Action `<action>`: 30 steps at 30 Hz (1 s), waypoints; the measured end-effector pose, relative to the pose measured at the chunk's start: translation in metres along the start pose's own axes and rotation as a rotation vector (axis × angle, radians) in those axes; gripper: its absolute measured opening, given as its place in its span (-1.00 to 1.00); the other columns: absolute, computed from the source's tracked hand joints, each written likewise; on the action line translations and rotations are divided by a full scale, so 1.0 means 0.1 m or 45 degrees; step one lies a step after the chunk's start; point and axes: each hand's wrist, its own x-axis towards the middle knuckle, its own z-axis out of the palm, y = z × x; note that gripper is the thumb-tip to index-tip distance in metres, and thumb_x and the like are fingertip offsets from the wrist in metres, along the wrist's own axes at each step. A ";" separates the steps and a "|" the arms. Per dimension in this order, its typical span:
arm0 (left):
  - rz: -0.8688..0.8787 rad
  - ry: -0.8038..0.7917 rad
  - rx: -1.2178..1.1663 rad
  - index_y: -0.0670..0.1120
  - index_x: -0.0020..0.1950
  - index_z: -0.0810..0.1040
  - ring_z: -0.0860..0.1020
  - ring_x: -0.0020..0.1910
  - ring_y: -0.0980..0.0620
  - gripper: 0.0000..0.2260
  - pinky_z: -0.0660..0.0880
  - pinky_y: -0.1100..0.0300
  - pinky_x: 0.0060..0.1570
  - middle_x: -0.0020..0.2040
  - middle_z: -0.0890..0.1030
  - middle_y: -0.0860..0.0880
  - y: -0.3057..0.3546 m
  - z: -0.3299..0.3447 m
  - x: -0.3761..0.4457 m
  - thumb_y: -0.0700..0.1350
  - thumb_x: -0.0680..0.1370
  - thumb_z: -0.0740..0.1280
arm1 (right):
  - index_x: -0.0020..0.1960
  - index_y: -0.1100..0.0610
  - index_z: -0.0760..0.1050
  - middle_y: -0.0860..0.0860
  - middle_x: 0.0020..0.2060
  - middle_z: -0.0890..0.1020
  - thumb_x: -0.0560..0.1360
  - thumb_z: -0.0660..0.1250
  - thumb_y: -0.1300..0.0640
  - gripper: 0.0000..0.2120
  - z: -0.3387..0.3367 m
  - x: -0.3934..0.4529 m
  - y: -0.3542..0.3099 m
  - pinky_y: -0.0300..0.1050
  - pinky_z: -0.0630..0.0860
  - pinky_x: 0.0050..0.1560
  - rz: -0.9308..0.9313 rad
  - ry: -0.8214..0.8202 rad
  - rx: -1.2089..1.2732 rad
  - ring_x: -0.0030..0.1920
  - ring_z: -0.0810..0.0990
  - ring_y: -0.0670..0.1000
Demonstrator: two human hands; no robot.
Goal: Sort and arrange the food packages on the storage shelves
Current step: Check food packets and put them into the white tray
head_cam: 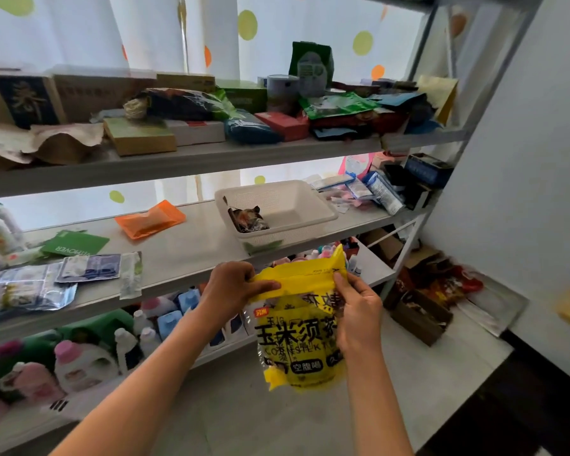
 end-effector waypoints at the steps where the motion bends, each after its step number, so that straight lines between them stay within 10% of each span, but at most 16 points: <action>1: -0.030 0.048 0.027 -0.05 -0.45 0.38 0.30 -0.48 0.10 -0.56 0.28 0.22 -0.39 -0.51 0.36 0.06 0.01 0.06 0.05 0.20 0.32 0.52 | -0.09 0.15 0.71 0.17 -0.09 0.74 0.56 0.37 0.27 -0.85 -0.02 0.10 -0.01 0.05 0.65 -0.01 0.020 -0.015 0.013 -0.06 0.71 0.15; 5: -0.333 0.049 -0.599 -0.15 -0.23 0.59 0.64 -0.32 -0.04 -0.74 0.56 0.24 -0.30 -0.33 0.64 -0.07 0.03 0.25 0.20 0.01 0.33 0.55 | 0.09 0.23 0.65 0.16 -0.05 0.73 0.57 0.34 0.31 -0.85 -0.03 0.53 -0.08 -0.05 0.67 -0.11 0.110 -0.048 0.130 -0.07 0.72 0.09; 12: -0.548 -0.283 -1.169 -0.09 0.35 0.46 0.67 0.08 -0.14 -0.25 0.64 0.05 -0.06 0.11 0.69 -0.11 -0.21 0.64 0.54 0.03 0.24 0.65 | 0.17 0.31 0.56 0.23 0.09 0.65 0.57 0.32 0.29 -0.80 0.06 1.50 -0.08 0.02 0.65 0.01 0.298 -0.023 0.225 0.00 0.67 0.16; 18: -0.576 -0.158 -1.223 0.16 0.45 0.24 0.69 -0.07 0.11 -0.27 0.66 0.09 -0.14 0.10 0.61 0.01 -0.11 1.08 1.08 -0.33 0.45 0.47 | 0.55 0.27 0.24 0.26 0.26 0.61 0.45 0.46 0.18 -0.25 0.28 2.40 0.05 0.24 0.50 0.31 0.419 0.052 0.215 0.28 0.59 0.25; 24: -0.597 0.057 -1.197 0.11 0.38 0.34 0.64 0.01 0.03 -0.36 0.62 0.21 -0.23 0.07 0.60 -0.03 -0.18 1.25 1.71 -0.32 0.43 0.49 | 0.15 0.28 0.57 0.20 0.02 0.70 0.64 0.28 0.18 -0.80 0.42 3.04 0.01 0.06 0.60 0.11 0.391 -0.052 -0.099 -0.03 0.69 0.13; 30: -0.703 0.208 -1.178 -0.09 0.26 0.48 0.69 -0.01 -0.09 -0.49 0.66 -0.04 -0.06 0.06 0.68 -0.14 -0.33 1.24 2.28 -0.19 0.35 0.54 | 0.42 0.09 0.42 0.09 0.18 0.63 0.62 0.31 -0.08 -0.56 0.42 3.43 -0.01 -0.13 0.58 -0.06 0.218 -0.428 -0.998 0.09 0.64 0.04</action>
